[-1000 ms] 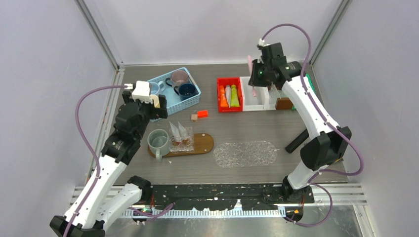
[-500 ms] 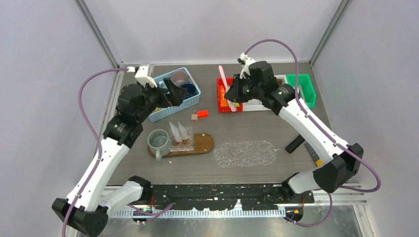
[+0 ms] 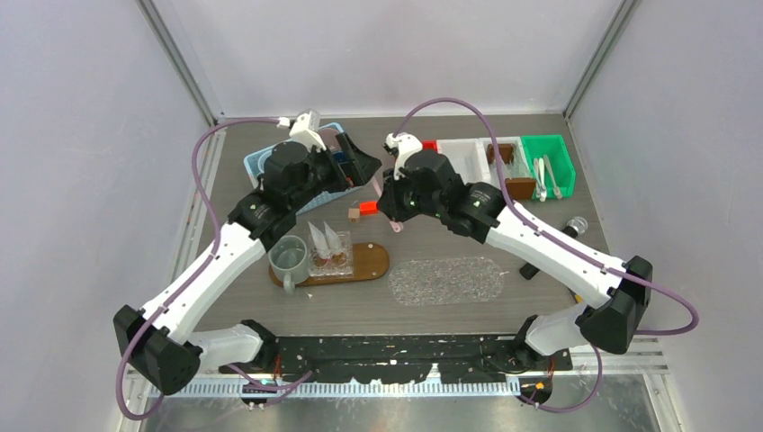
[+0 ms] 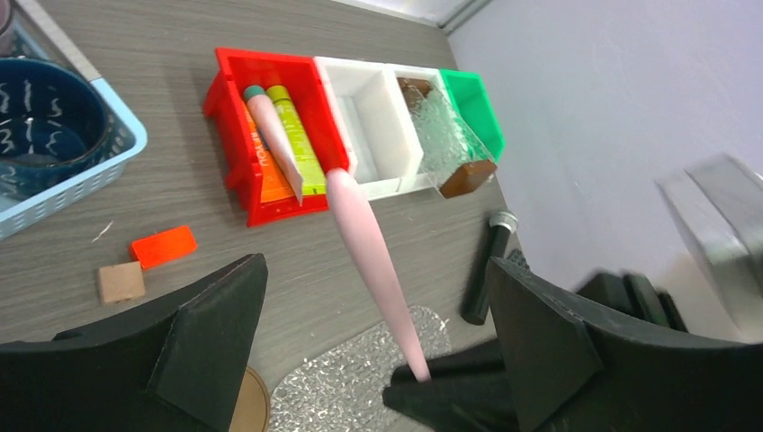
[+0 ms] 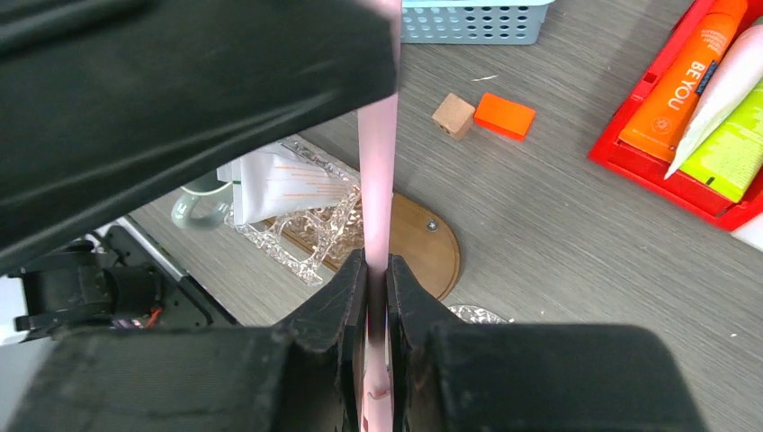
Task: Prepare toiletry sets of a toothbrush and toothpaste on the tray
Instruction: Pick up the toothbrush from the storage box.
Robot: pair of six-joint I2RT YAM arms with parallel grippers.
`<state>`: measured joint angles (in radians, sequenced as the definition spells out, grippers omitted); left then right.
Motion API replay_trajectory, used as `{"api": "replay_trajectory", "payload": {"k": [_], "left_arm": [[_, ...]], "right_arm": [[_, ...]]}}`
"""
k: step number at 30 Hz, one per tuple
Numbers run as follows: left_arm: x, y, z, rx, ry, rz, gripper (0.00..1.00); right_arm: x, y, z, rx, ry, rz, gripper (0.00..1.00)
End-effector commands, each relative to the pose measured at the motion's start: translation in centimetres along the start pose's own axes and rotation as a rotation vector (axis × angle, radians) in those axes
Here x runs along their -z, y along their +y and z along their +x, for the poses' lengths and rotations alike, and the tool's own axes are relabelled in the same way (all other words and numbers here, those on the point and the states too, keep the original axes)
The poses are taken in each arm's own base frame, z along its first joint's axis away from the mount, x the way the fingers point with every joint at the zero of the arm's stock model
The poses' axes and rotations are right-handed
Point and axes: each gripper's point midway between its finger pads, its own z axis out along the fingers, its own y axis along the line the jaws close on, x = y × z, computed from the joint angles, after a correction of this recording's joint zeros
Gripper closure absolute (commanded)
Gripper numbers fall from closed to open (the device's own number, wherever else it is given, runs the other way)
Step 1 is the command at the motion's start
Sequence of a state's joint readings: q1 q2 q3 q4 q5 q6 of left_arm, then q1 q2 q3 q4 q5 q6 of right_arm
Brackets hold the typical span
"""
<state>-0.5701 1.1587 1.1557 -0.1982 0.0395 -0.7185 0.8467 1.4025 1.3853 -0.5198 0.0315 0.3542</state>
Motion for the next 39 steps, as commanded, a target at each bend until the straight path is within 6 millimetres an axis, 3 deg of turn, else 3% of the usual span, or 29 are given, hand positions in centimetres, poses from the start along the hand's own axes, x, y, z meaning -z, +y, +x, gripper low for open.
{"api": "replay_trajectory", "payload": {"k": [1,4,14,21,26,28,33,39], "left_arm": [[-0.5,-0.4,-3.0,0.069,-0.119,-0.038,0.06],[-0.5,0.4,-2.9,0.083,-0.137,-0.072,0.11],[-0.9,1.2,-1.8,0.102,-0.115,-0.087,0.45],[-1.0,1.3,-0.6,0.125,-0.081,-0.077,0.53],[-0.9,1.3,-0.7,0.137,-0.086,-0.074,0.91],[-0.7,1.3,-1.0,0.146,-0.103,-0.076,1.0],[-0.1,1.9,-1.7,0.179,-0.147,-0.095,1.0],[0.6,4.2,-2.5,0.317,-0.175,-0.108,1.0]], "right_arm": [[1.0,0.1,-2.6,0.083,-0.116,0.086,0.99],[0.9,0.7,-2.4,0.099,-0.118,0.085,0.99],[0.4,1.8,-1.8,0.149,-0.117,0.088,0.99],[-0.3,2.1,-1.3,0.179,-0.105,0.107,0.99],[-0.5,2.5,-1.0,0.218,-0.098,0.117,0.97],[-0.3,2.6,-1.1,0.219,-0.104,0.113,0.94],[0.9,2.8,-2.0,0.212,-0.152,0.091,0.74],[2.8,3.2,-2.6,0.228,-0.232,0.029,0.48]]}}
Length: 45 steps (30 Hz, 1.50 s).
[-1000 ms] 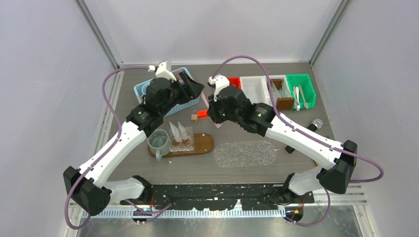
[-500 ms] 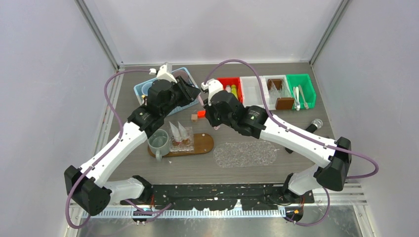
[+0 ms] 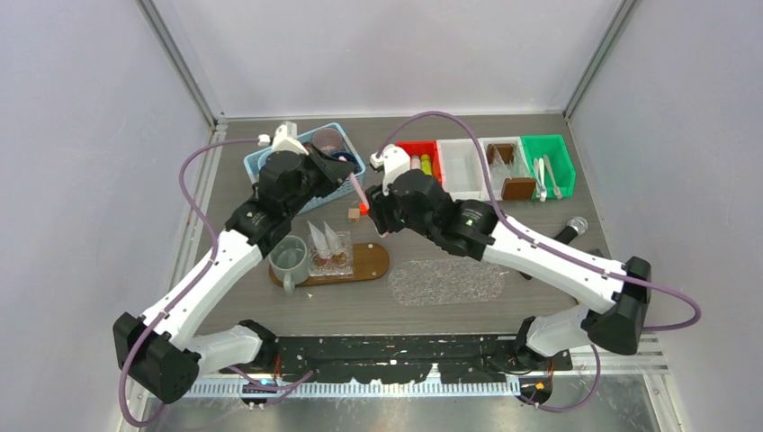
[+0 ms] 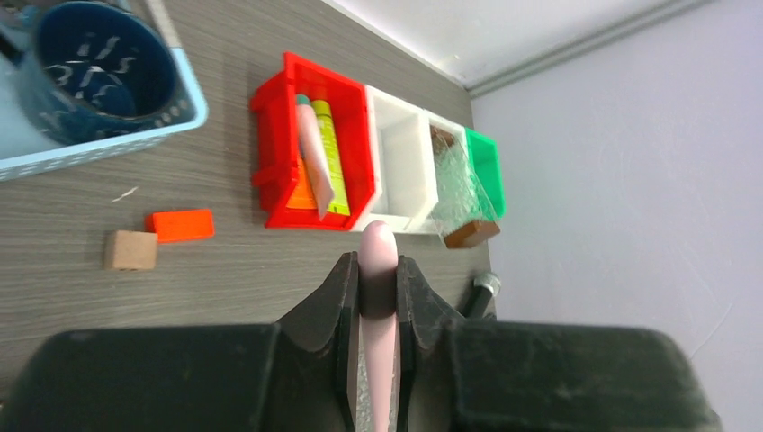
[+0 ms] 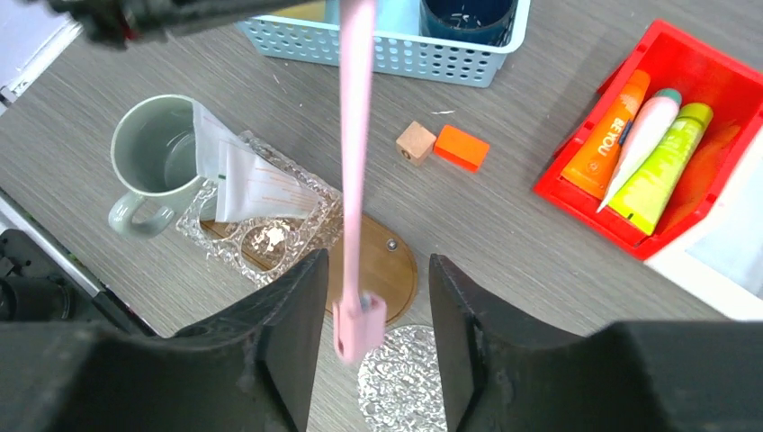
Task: Prepare toiletry sets of a toothbrush and toothpaste on the tray
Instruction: Pick up the toothbrush from the storage box.
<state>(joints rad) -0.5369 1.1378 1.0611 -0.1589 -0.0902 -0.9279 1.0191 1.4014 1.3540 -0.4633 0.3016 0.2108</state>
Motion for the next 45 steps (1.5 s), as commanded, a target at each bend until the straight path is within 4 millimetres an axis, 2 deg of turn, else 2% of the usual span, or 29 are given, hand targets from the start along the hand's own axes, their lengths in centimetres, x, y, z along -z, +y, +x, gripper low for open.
{"api": "replay_trajectory", "payload": {"k": [1,2,3,5,8,10,16,17,18,19,24,30,39,45], "left_arm": [[0.9,0.4,-2.9,0.133,-0.081,0.034,1.0],[1.0,0.7,-3.3,0.157,-0.084,0.035,1.0],[1.2,1.1,-3.6,0.185,-0.091,0.032,1.0],[1.6,1.8,-4.7,0.234,-0.114,0.036,1.0],[2.3,2.2,-5.4,0.285,-0.12,0.049,1.0],[2.8,2.2,-5.8,0.31,-0.13,0.062,1.0],[4.1,1.5,-6.5,0.353,-0.139,0.099,1.0],[4.3,1.3,-6.6,0.358,-0.137,0.107,1.0],[4.4,1.2,-6.6,0.362,-0.135,0.113,1.0],[4.6,0.9,-6.6,0.364,-0.133,0.122,1.0],[5.1,0.2,-6.7,0.378,-0.123,0.147,1.0],[5.3,-0.2,-6.4,0.408,-0.106,0.171,1.0],[4.8,-0.3,-5.9,0.429,-0.075,0.185,1.0],[4.5,-0.1,-5.5,0.444,-0.06,0.182,1.0]], "right_arm": [[3.2,0.4,-4.0,-0.004,-0.188,-0.068,0.46],[3.1,0.4,-3.2,0.019,-0.181,-0.077,0.44],[3.7,0.3,-3.9,0.027,-0.221,-0.087,0.42],[4.1,0.2,-3.9,0.051,-0.258,-0.1,0.4],[4.0,0.8,-2.8,0.107,-0.311,-0.156,0.36],[4.0,1.3,-2.1,0.196,-0.362,-0.203,0.34],[5.3,2.6,-1.9,0.441,-0.568,-0.297,0.33],[5.1,2.7,-1.3,0.462,-0.578,-0.305,0.33],[5.5,2.7,-2.1,0.486,-0.626,-0.296,0.33],[5.5,2.8,-2.0,0.505,-0.636,-0.301,0.33],[5.7,3.4,-2.7,0.615,-0.708,-0.307,0.37],[6.1,3.5,-3.7,0.669,-0.803,-0.28,0.44],[5.9,3.5,-4.2,0.743,-0.845,-0.247,0.55],[5.2,3.6,-3.8,0.798,-0.831,-0.228,0.63]]}}
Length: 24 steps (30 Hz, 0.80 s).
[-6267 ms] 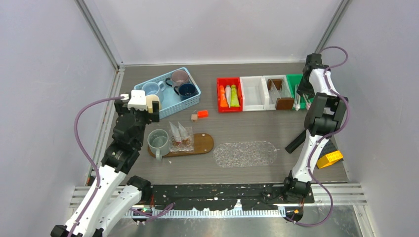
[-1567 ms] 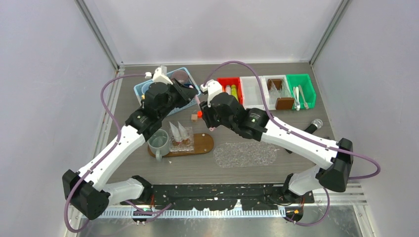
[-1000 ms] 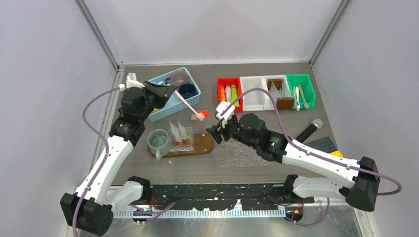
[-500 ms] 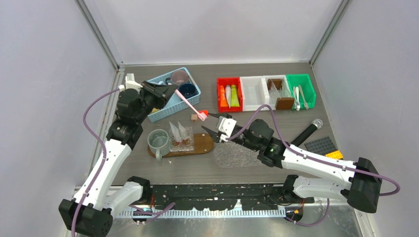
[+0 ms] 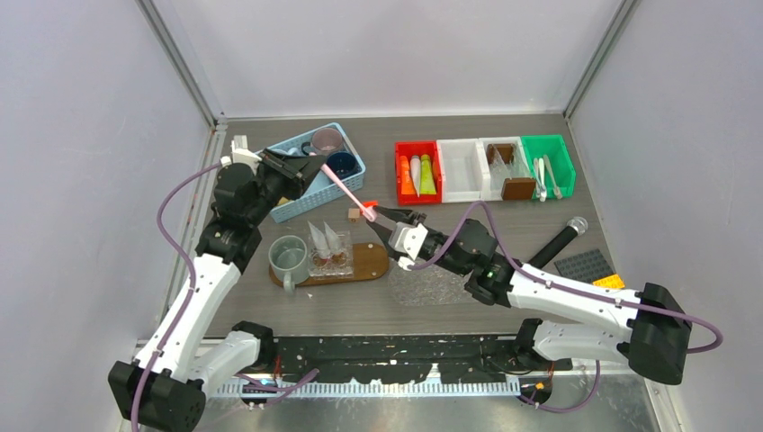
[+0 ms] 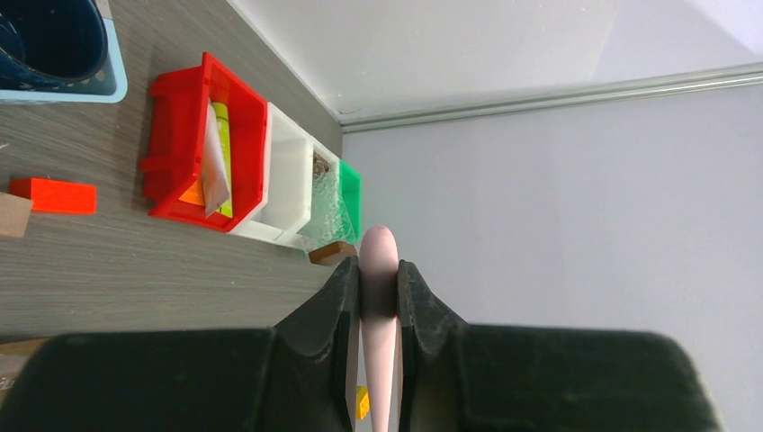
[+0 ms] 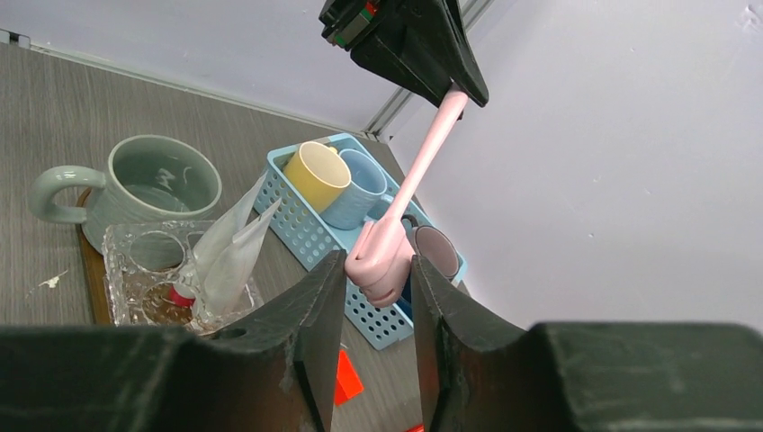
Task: Prepare toiletry sets of a toothbrush and toothpaste on the tray
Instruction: Pick up the toothbrush from the storage box.
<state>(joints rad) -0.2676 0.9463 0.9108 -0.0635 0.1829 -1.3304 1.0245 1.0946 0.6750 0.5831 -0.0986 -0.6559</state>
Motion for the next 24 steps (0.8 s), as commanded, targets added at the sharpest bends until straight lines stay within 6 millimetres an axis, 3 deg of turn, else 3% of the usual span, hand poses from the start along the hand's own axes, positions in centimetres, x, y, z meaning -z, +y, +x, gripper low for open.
{"api": "replay_trajectory", "payload": {"k": [1,4,7,15,21,24], "left_arm": [[-0.1,-1.1,0.1,0.008,0.014,0.053,1.0],[-0.3,-0.6,0.3,0.022,0.024,0.039,1.0],[-0.6,-0.4,0.2,0.024,0.019,0.047,0.91],[-0.7,1.6,0.0,0.005,-0.014,0.0,0.55],[0.6,2.9,-1.4,-0.098,-0.085,-0.07,0.29],[2.1,3.1,-3.1,-0.232,-0.155,-0.133,0.24]], "right_arm": [[-0.5,-0.7,-1.3,0.069,-0.051,0.026,0.64],[-0.5,-0.7,-1.0,0.1,-0.038,0.034,0.71],[-0.4,-0.9,-1.2,0.122,-0.039,0.048,0.77],[0.4,-1.5,-2.1,0.123,-0.021,0.042,0.97],[1.3,-1.5,-3.0,0.066,0.023,-0.013,0.99],[2.2,-1.2,-3.7,-0.01,0.077,-0.068,0.99]]}}
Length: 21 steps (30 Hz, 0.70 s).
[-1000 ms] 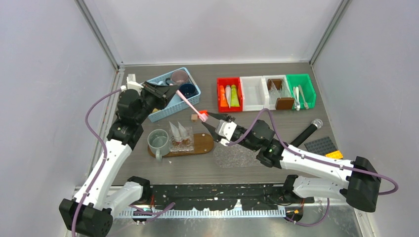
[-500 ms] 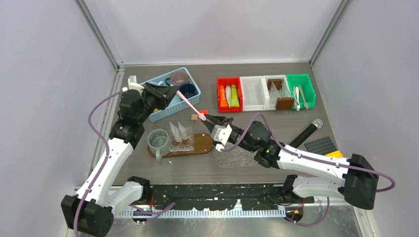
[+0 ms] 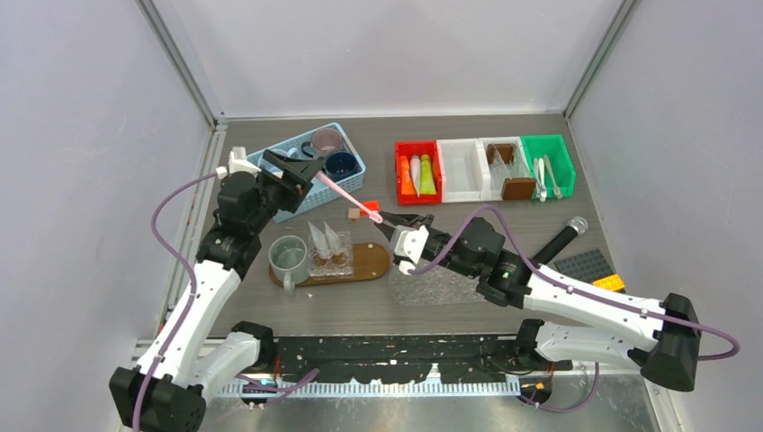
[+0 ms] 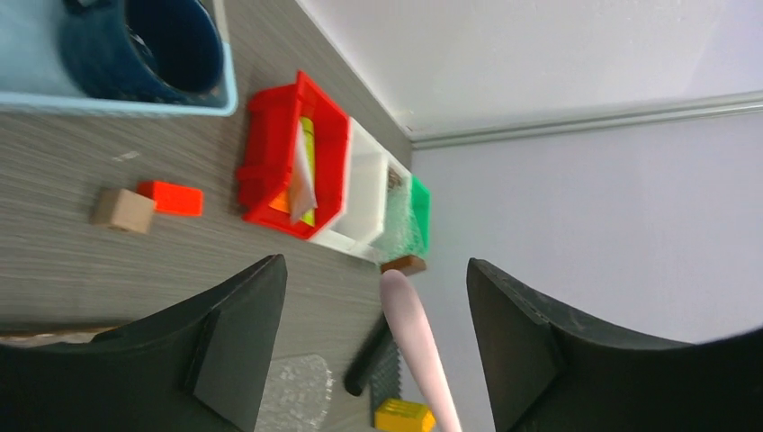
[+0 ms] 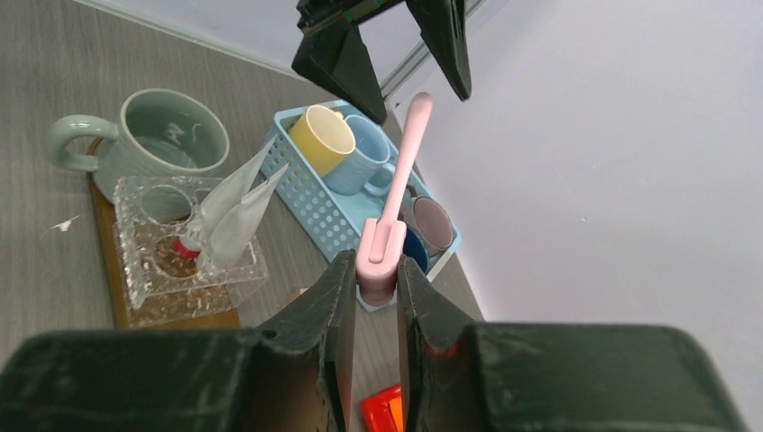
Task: Prepare toiletry sets of a toothbrush and toothpaste on the tray
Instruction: Pick up the toothbrush from the storage box.
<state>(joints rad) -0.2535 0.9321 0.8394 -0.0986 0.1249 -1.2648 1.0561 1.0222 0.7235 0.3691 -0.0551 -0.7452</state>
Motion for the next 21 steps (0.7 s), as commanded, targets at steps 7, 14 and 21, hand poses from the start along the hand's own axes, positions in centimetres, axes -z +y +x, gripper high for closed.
{"api": "replay_trajectory", "payload": {"k": [7,14,21], "left_arm": [[8.1,-0.8,-8.7,-0.57,-0.363,-0.214,0.17],[12.5,0.2,-12.1,-0.859,-0.481,-0.383,0.05],[13.5,2.5,-13.3,-1.009,-0.508,-0.503,0.0]], "right_arm": [[2.9,-1.0,-4.5,-0.261,0.125,-0.131,0.99],[3.5,-0.3,-4.9,-0.433,0.39,-0.186,0.99],[3.8,3.1,-5.6,-0.425,0.56,-0.311,0.99]]}}
